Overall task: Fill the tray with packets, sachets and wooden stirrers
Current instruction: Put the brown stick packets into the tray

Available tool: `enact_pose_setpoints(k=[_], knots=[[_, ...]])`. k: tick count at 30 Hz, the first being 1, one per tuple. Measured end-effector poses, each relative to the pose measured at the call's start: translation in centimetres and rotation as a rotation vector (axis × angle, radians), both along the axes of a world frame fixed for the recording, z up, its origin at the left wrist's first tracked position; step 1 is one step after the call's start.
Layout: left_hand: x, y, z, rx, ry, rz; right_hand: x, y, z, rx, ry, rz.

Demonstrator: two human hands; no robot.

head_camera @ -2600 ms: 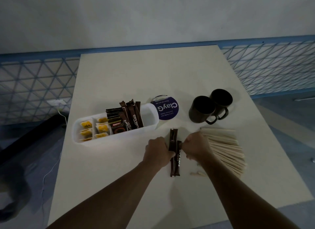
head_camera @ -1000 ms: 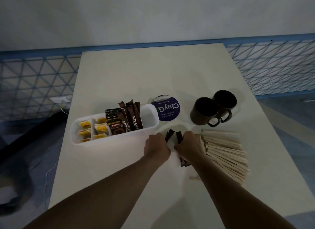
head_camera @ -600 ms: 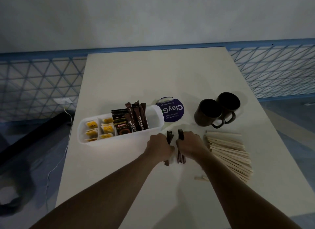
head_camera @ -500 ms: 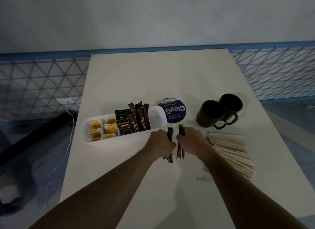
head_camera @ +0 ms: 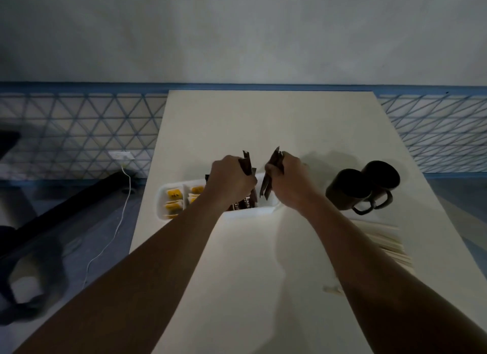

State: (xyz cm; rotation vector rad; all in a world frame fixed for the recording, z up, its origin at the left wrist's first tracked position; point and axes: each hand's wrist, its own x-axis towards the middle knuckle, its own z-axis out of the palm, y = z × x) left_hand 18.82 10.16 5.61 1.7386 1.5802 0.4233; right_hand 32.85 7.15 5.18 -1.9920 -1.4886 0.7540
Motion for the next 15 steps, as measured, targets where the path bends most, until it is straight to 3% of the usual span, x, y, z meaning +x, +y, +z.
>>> enact_pose_setpoints(k=[6,15], knots=[[-1.0,0.2,-1.8,0.079,0.121,0.048,-2.1,0.8,-0.7,-0.009,-0.020,0.081],[-1.4,-0.1,-4.4,0.151,0.067,0.043,-3.1,1.0,-3.0,-0.173,-0.095,0.159]])
